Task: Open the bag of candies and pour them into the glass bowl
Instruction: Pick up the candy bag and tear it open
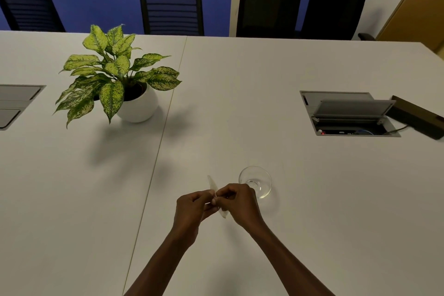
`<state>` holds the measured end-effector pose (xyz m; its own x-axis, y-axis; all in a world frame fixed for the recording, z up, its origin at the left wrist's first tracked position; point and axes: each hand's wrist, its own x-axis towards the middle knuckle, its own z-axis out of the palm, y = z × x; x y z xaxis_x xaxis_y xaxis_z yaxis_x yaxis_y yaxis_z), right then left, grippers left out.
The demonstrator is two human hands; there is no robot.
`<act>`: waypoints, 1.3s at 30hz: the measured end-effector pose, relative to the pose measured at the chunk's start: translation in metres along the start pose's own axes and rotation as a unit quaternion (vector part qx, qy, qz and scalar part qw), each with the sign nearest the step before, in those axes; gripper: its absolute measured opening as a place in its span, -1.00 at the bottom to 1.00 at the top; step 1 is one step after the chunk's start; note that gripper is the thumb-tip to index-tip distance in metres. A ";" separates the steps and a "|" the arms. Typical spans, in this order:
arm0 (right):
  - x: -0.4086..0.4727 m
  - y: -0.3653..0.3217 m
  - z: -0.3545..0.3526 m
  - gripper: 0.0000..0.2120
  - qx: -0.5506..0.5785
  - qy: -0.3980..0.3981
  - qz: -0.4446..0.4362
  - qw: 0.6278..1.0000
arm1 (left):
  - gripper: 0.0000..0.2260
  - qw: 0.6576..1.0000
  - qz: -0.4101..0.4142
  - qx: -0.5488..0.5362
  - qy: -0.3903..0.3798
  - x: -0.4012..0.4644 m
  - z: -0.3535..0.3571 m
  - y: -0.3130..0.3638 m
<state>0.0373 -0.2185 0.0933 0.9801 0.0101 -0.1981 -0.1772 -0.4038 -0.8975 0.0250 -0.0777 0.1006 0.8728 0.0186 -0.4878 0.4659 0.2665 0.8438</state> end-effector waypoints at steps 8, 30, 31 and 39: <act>-0.002 -0.001 -0.006 -0.95 0.017 0.012 0.018 1.000 | -0.77 0.999 -0.033 -0.015 -0.027 0.003 0.001 0.002; 0.005 0.000 -0.014 -0.87 0.061 0.024 0.076 0.995 | -0.75 0.998 -0.025 0.053 0.039 0.006 0.026 0.007; 0.005 0.000 -0.015 -0.86 0.077 0.024 0.078 0.994 | -0.74 0.997 -0.021 0.058 0.046 0.007 0.027 0.007; 0.012 -0.001 -0.026 -0.88 0.132 0.011 0.050 0.990 | -0.78 0.997 -0.030 0.060 0.023 0.015 0.027 0.009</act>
<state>0.0516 -0.2420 0.1019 0.9577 -0.0383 -0.2852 -0.2877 -0.1487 -0.9461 0.0458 -0.1014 0.1067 0.8360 0.0508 -0.5463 0.5343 0.1512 0.8317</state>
